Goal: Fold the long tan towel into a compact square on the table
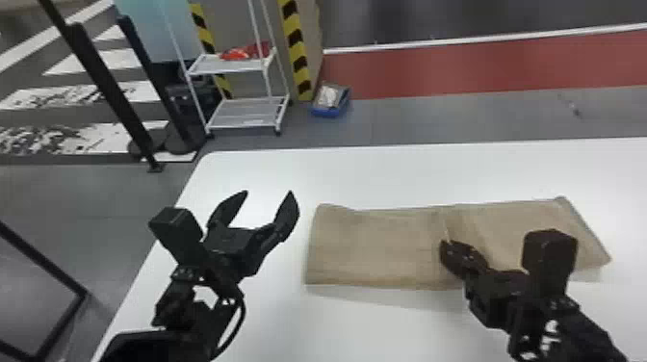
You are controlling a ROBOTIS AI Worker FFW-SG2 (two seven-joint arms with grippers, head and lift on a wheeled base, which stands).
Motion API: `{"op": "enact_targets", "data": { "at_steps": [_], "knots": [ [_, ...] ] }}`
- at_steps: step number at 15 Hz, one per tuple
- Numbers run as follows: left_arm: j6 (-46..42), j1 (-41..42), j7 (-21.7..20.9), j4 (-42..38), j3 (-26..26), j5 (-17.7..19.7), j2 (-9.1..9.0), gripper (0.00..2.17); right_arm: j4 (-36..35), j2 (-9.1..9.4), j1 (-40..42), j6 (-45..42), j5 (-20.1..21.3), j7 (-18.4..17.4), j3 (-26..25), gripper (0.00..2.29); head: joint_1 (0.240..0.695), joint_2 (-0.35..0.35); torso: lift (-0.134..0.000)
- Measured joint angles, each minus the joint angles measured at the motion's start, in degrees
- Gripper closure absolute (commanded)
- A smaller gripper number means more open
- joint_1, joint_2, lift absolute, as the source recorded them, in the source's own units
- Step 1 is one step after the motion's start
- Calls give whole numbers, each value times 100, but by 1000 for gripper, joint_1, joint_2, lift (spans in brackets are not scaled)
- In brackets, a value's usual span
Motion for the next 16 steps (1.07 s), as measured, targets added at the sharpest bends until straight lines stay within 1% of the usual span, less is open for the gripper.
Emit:
{"op": "enact_targets", "data": {
  "at_steps": [4, 7, 8, 9, 12, 14, 16],
  "knots": [
    [-7, 31, 16, -45, 19, 0, 10, 93, -265, -11, -70, -267, -78, 23, -50, 1163, 695, 217, -125],
    [-8, 58, 16, -74, 44, 0, 33, 93, -596, -43, -89, -152, -237, 62, -322, 1163, 695, 197, -125],
    [-8, 66, 16, -80, 51, 3, 46, 93, -582, -48, -119, -98, -273, 62, -420, 1163, 695, 189, -125],
    [-8, 67, 16, -82, 53, 7, 57, 93, -428, -50, -187, -71, -279, 62, -453, 1163, 695, 179, -125],
    [4, 76, 14, -100, 49, 8, 64, 93, 26, -45, -401, -89, -285, 87, -416, 1163, 695, 181, -125],
    [9, 93, 16, -108, 59, 9, 69, 93, -50, -57, -395, -76, -317, 97, -459, 1163, 695, 179, -125],
    [10, 99, 14, -110, 70, 9, 82, 93, -419, -66, -264, -6, -408, 161, -604, 1163, 695, 172, -125]
  ]
}}
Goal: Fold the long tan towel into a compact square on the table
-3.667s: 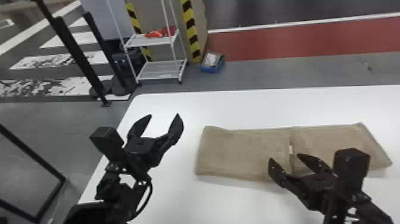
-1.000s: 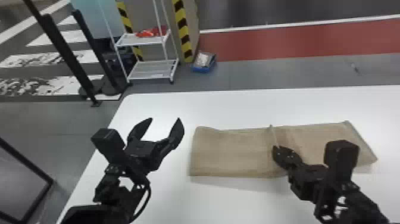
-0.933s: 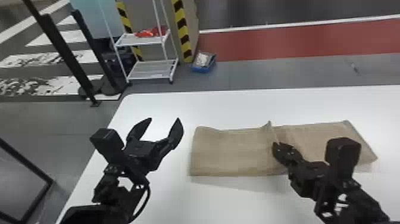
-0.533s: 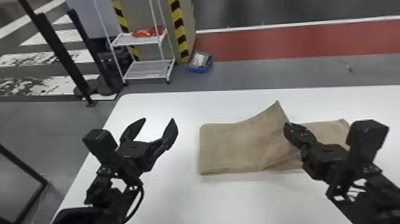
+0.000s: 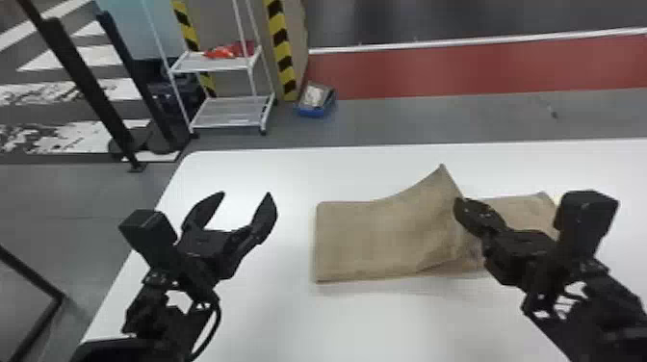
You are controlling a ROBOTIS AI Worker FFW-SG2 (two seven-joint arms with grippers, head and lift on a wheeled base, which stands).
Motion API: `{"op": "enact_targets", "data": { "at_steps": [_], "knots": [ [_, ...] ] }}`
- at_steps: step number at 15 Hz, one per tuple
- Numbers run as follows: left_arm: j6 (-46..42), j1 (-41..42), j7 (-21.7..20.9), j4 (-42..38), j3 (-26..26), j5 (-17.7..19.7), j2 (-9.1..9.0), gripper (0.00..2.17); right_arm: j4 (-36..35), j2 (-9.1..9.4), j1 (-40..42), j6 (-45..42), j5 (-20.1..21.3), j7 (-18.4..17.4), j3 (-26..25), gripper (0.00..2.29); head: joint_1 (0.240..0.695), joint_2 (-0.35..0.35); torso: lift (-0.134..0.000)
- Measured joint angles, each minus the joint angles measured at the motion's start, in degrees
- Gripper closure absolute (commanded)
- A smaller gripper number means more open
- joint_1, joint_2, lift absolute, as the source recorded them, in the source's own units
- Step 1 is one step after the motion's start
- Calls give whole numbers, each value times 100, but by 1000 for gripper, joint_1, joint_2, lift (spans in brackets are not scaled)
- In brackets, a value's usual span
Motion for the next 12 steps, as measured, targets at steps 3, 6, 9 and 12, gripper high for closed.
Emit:
{"op": "enact_targets", "data": {
  "at_steps": [3, 6, 9, 12],
  "knots": [
    [0, 2, -3, -2, 9, 6, 19, 93, -466, -2, 143, 142, -314, 51, -399, 1163, 695, 145, -125],
    [0, 1, -7, 9, 8, 9, 26, 93, 40, -2, -104, 175, -289, 75, -425, 1163, 695, 134, -125],
    [3, 7, -7, 10, 21, 1, 26, 93, 297, -1, -252, 164, -282, 95, -379, 1163, 695, 139, -125],
    [17, 9, -7, 32, 36, -3, 26, 93, 307, -4, -267, 162, -290, 113, -424, 1163, 695, 138, -125]
  ]
}}
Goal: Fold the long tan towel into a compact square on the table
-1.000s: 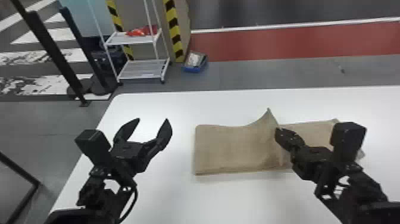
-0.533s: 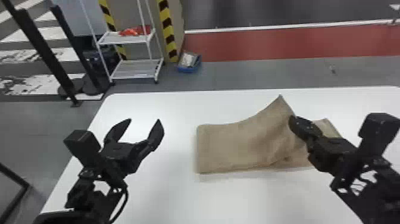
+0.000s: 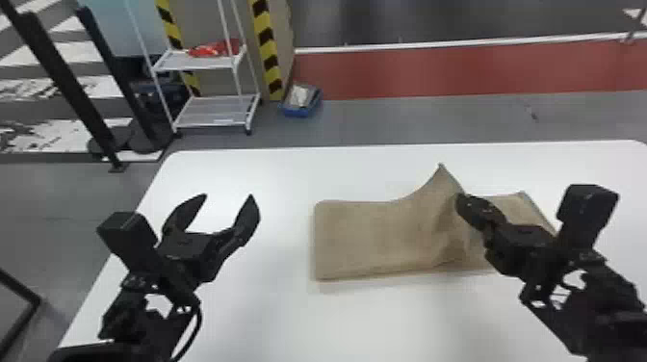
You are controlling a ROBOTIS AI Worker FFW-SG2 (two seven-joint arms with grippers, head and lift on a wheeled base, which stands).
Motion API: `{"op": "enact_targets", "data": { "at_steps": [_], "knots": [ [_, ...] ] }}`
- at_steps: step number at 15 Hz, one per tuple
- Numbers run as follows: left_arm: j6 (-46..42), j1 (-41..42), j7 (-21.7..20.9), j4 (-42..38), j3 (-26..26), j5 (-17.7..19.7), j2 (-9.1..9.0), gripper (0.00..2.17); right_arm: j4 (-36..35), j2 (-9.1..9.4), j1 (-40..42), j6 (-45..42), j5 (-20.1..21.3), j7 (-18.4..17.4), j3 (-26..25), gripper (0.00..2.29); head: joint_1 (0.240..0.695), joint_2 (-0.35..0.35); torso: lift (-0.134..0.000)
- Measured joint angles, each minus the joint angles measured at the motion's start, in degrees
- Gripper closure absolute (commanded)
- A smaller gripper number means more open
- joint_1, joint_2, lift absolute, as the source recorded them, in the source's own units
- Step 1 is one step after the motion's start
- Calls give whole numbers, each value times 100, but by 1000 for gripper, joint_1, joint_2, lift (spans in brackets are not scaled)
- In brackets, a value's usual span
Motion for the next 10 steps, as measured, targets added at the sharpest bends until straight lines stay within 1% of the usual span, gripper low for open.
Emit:
{"op": "enact_targets", "data": {
  "at_steps": [7, 10],
  "knots": [
    [-10, -8, 0, 55, 2, -6, 0, 93, -33, 2, 23, 37, -13, 43, -131, 1163, 695, 127, -125],
    [-16, -1, 6, 54, 29, -6, -5, 93, -345, -2, 122, 141, -93, 61, -272, 1163, 695, 124, -125]
  ]
}}
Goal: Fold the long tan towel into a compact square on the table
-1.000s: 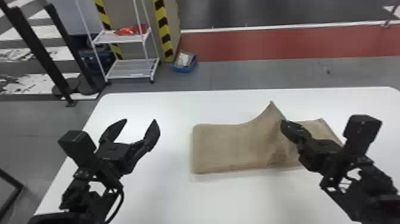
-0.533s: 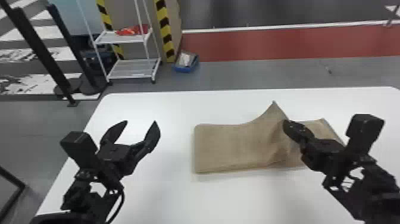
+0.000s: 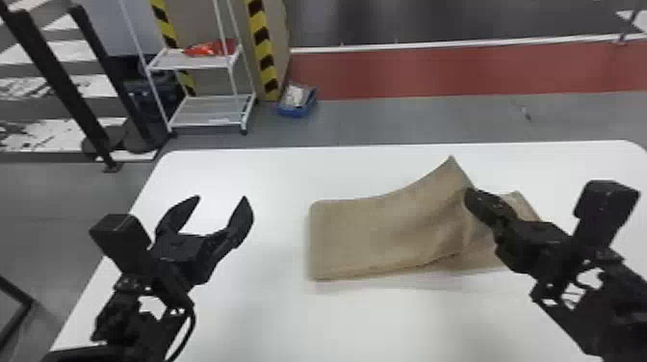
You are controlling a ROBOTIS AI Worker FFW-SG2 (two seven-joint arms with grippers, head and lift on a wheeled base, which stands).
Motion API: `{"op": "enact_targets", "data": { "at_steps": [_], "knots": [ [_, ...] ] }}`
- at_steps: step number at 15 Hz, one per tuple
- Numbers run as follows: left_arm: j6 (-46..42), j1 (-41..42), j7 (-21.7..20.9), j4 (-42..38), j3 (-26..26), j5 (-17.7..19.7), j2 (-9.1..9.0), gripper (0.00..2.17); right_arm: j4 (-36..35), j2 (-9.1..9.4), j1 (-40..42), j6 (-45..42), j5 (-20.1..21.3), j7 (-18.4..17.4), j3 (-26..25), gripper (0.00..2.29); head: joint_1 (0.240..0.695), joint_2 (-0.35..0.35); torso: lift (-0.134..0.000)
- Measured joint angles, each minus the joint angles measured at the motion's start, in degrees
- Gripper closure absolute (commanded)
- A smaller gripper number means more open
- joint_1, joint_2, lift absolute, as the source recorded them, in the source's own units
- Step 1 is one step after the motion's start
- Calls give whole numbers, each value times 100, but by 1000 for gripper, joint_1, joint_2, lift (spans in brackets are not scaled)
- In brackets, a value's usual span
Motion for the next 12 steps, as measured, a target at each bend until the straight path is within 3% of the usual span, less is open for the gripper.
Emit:
{"op": "enact_targets", "data": {
  "at_steps": [4, 8, 12],
  "knots": [
    [-19, -10, 3, 43, 14, 0, -17, 93, -395, 0, 106, 383, -340, 66, -605, 1163, 695, 73, -125],
    [-35, -25, -6, 65, 1, 0, -15, 93, 135, 3, -62, 212, -274, 63, -527, 1163, 695, 72, -125],
    [-34, -8, -6, 75, 32, 0, -7, 93, 80, -5, -58, 270, -277, 70, -592, 1163, 695, 70, -125]
  ]
}}
